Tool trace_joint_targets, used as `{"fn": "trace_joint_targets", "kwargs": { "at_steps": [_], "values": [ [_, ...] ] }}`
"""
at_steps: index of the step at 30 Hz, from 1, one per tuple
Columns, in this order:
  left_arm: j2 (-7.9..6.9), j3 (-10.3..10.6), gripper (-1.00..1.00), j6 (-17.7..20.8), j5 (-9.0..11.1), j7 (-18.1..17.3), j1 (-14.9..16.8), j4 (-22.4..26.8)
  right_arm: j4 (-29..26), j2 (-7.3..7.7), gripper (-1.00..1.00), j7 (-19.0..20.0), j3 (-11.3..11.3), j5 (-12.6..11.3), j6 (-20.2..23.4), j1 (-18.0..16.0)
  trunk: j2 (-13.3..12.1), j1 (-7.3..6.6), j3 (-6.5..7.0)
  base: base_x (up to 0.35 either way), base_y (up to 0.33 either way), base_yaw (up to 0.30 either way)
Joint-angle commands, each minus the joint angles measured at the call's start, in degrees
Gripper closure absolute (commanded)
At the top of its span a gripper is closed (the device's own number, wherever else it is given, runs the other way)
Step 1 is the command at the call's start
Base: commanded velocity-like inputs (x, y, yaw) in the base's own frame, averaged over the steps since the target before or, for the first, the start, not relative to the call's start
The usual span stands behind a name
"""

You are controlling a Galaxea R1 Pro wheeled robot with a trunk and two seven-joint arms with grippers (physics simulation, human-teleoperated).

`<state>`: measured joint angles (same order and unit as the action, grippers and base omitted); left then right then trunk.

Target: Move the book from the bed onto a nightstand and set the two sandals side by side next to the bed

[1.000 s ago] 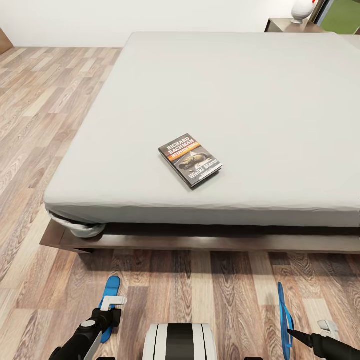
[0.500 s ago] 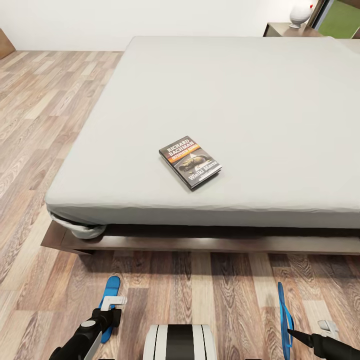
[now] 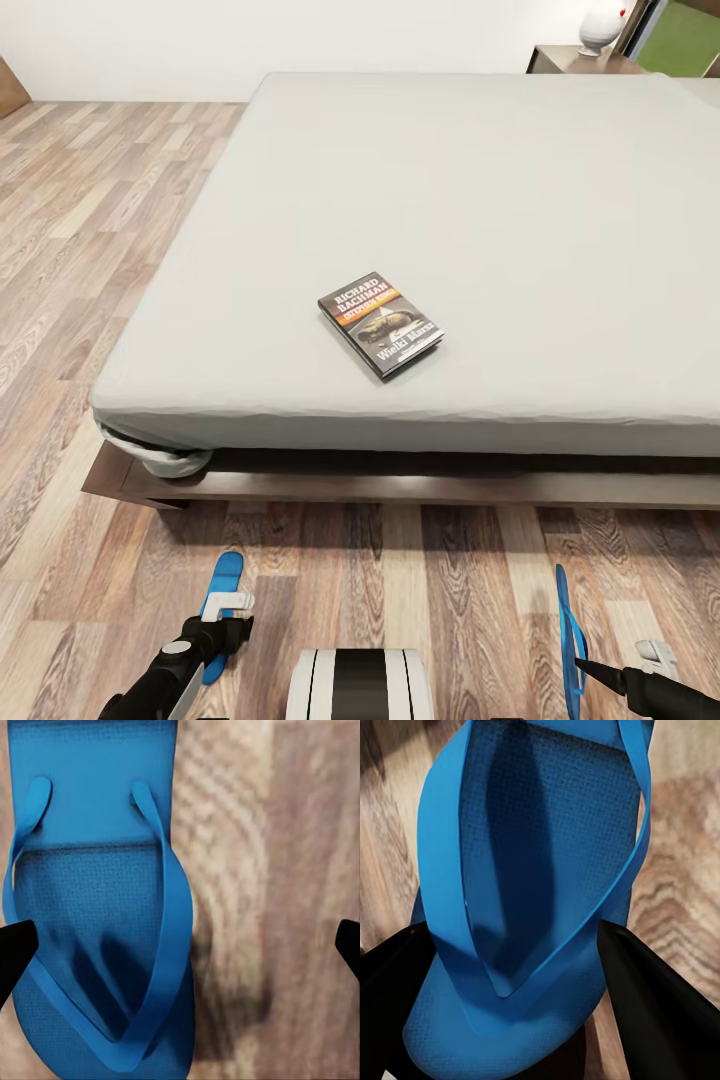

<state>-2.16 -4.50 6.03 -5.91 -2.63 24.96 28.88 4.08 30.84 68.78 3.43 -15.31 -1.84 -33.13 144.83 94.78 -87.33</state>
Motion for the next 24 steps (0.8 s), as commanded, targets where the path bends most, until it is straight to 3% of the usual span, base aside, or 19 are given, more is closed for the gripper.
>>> {"fn": "trace_joint_targets", "kwargs": {
  "at_steps": [1,18,24],
  "values": [
    [0.05,-0.34,-1.0,0.3,-0.6,-0.27,0.0,0.12,0.22,0.03,1.0,0.17,0.32,0.19,-0.19,-0.09,0.02,-0.01,-0.03,0.0,0.0,0.0],
    [0.05,-0.34,-1.0,0.3,-0.6,-0.27,0.0,0.12,0.22,0.02,1.0,0.17,0.35,0.19,-0.19,-0.09,0.02,-0.01,-0.03,0.0,0.0,0.0],
    [0.05,-0.34,-1.0,0.3,-0.6,-0.27,0.0,0.12,0.22,0.02,1.0,0.14,0.34,0.19,-0.19,-0.09,-0.06,-0.16,1.3,0.0,0.0,0.0]
  ]
}}
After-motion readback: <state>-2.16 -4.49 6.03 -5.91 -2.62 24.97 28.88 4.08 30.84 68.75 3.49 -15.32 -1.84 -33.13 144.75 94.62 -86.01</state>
